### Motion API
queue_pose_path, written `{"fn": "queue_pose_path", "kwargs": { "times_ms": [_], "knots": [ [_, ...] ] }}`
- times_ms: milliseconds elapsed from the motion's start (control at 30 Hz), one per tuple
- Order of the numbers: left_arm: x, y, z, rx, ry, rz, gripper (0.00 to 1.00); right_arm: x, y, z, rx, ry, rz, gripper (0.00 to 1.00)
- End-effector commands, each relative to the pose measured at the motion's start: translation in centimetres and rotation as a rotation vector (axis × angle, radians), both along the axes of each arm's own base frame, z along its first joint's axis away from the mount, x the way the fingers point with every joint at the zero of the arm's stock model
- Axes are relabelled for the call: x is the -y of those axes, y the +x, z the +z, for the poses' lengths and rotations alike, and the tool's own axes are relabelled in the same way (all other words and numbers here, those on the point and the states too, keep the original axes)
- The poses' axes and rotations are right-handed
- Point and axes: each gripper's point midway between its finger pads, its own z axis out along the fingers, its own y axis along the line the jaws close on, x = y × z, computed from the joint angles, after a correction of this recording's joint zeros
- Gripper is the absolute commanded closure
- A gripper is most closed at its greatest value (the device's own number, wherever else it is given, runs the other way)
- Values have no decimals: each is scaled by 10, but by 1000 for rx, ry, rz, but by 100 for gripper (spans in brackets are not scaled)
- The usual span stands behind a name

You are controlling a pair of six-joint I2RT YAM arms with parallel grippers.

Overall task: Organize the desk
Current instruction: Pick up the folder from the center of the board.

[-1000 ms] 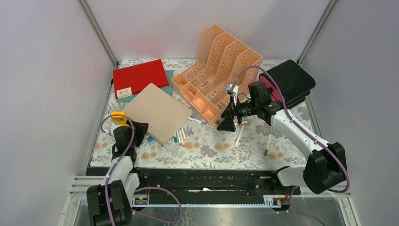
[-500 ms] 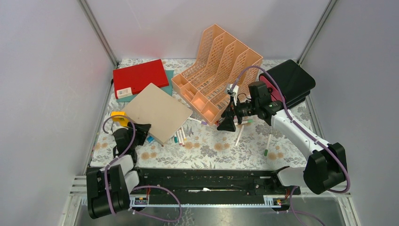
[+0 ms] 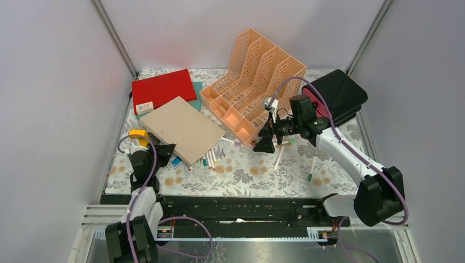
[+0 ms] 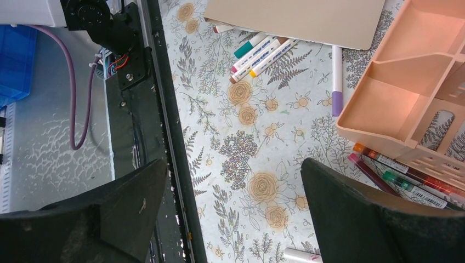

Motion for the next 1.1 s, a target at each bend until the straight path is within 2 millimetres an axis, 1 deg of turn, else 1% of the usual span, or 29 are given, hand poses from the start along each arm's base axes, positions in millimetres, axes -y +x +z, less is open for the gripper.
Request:
{"fn": "queue_pose_path", "kwargs": {
  "times_ms": [0,67,167,267,467,600,767,833,900,967,1033,1067],
  "knots": [
    [-1,3,34,88,79,-36,96,0,-3,11,48,13,11,0],
    [3,3,48,127,88,-57,100,0,-4,12,53,12,13,0],
    [10,4,72,190,98,-106,100,1,-5,14,61,11,19,0],
    [18,5,101,262,117,-161,100,1,-8,19,75,17,32,0],
    [23,5,153,359,150,-199,100,2,-11,26,91,29,46,0],
    [29,1,188,423,143,-228,100,2,-12,30,91,37,51,0],
    [39,-6,220,491,103,-265,100,-4,-19,38,36,81,87,0],
    [43,-10,232,522,78,-279,100,-7,-18,42,6,97,90,0],
    [47,-13,244,553,54,-292,100,-13,-9,51,-22,111,60,0],
    [50,-16,256,586,26,-307,100,-17,0,64,-27,128,47,0],
    [54,-19,267,617,-8,-321,100,-24,8,83,-39,165,29,0],
    [56,-20,273,637,-29,-334,100,-27,12,89,-56,182,15,0]
  ]
}}
